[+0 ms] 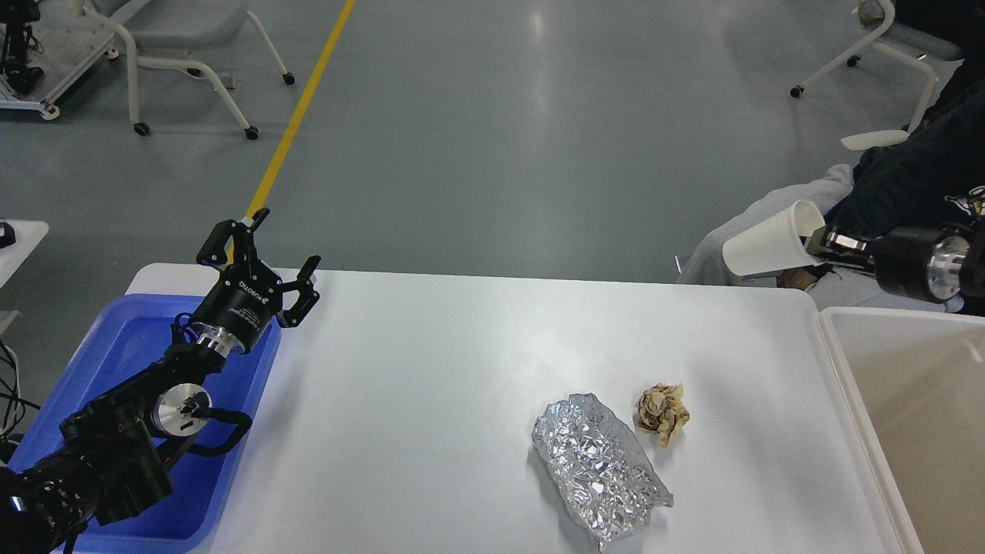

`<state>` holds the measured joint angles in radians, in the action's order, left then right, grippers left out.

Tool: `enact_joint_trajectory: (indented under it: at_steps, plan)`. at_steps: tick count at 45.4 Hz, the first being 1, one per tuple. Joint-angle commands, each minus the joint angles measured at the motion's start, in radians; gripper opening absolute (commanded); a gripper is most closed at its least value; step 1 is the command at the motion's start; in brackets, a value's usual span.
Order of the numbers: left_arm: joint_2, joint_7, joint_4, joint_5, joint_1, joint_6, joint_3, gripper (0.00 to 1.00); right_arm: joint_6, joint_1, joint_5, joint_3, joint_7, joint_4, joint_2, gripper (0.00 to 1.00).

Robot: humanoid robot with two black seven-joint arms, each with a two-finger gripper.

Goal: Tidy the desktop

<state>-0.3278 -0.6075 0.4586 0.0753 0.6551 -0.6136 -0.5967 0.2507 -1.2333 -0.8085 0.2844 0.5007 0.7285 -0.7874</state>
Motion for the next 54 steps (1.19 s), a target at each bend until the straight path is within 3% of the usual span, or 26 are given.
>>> enact_joint_trajectory:
  at_steps: [1, 17, 22, 31, 39, 47, 54]
  plan:
    - [0.000, 0.000, 0.000, 0.000, 0.000, 0.000, 0.000, 1.00, 0.018, -0.051, 0.006, -0.002, 0.001, -0.009, -0.061, 0.00]
    - [0.000, 0.000, 0.000, 0.000, 0.000, 0.000, 0.000, 1.00, 0.010, 0.149, 0.371, -0.007, -0.011, -0.422, 0.005, 0.00]
    - [0.000, 0.000, 0.000, 0.000, 0.000, 0.000, 0.000, 1.00, 0.009, 0.219, 0.508, -0.007, -0.034, -0.508, 0.016, 0.00]
    - [0.000, 0.000, 0.000, 0.000, 0.000, 0.000, 0.000, 1.00, -0.043, 0.371, 0.856, -0.051, -0.165, -0.572, 0.053, 0.00]
    - [0.000, 0.000, 0.000, 0.000, 0.000, 0.000, 0.000, 1.00, -0.154, 0.452, 1.052, -0.230, -0.339, -0.574, 0.092, 0.00]
    - [0.001, 0.000, 0.000, 0.000, 0.000, 0.000, 0.000, 1.00, -0.289, 0.508, 1.075, -0.531, -0.516, -0.577, 0.148, 0.00]
    - [0.001, 0.000, 0.000, -0.002, 0.000, 0.000, 0.000, 1.00, -0.376, 0.521, 1.077, -0.643, -0.568, -0.612, 0.214, 0.00]
